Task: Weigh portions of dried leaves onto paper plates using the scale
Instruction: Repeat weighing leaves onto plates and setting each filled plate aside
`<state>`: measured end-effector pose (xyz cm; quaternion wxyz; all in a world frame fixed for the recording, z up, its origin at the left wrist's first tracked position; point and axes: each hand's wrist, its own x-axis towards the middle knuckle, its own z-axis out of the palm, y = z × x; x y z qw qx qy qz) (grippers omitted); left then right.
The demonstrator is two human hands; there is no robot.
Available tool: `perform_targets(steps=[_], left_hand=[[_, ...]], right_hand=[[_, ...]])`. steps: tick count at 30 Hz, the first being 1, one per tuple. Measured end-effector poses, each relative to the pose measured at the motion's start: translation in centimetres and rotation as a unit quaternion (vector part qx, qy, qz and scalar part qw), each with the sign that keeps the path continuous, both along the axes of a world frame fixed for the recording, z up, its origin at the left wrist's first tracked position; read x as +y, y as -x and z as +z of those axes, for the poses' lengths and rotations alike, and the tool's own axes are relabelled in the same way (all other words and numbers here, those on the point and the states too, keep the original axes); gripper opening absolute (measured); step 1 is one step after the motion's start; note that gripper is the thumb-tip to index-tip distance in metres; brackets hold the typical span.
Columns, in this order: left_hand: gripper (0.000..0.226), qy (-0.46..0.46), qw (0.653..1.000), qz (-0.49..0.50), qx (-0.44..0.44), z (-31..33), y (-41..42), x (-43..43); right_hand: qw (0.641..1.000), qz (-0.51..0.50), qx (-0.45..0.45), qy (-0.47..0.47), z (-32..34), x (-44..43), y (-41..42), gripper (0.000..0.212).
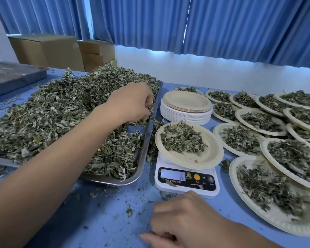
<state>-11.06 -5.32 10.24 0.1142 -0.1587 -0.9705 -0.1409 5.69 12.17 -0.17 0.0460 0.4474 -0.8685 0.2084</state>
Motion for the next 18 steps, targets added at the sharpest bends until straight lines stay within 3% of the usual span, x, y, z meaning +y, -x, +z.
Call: perform_targets(steps=[3, 7, 11, 13, 15, 18], left_hand=[[0.017, -0.127, 0.988, -0.087, 0.000, 0.2, -0.7, 0.8], [0.019, -0.239, 0.950, -0.178, -0.094, -0.5, -2.0, 2.9], [0.019, -0.242, 0.926, -0.232, -0.174, -1.2, -2.2, 3.4], [0.015, -0.263, 0.923, -0.222, -0.174, -0.9, -1.3, 2.6], [0.010, -0.253, 0.941, -0.183, -0.129, -0.7, -0.2, 1.5], [0.003, -0.109, 0.982, -0.134, -0.074, -1.4, 1.6, -0.1]], right_hand=[[1.000, 0.000, -0.001, -0.006, 0.1, 0.0, -0.1, 0.043], [1.000, -0.008, -0.002, -0.012, 0.0, -0.1, -0.1, 0.045], [1.000, -0.011, 0.002, -0.020, 0.0, -0.1, -0.2, 0.047], [1.000, -0.013, 0.005, -0.023, 0.1, 0.0, -0.2, 0.046], [1.000, -0.015, 0.005, -0.026, 0.1, 0.0, -0.3, 0.047], [1.000, -0.010, 0.002, -0.020, 0.4, 0.0, -0.3, 0.046]])
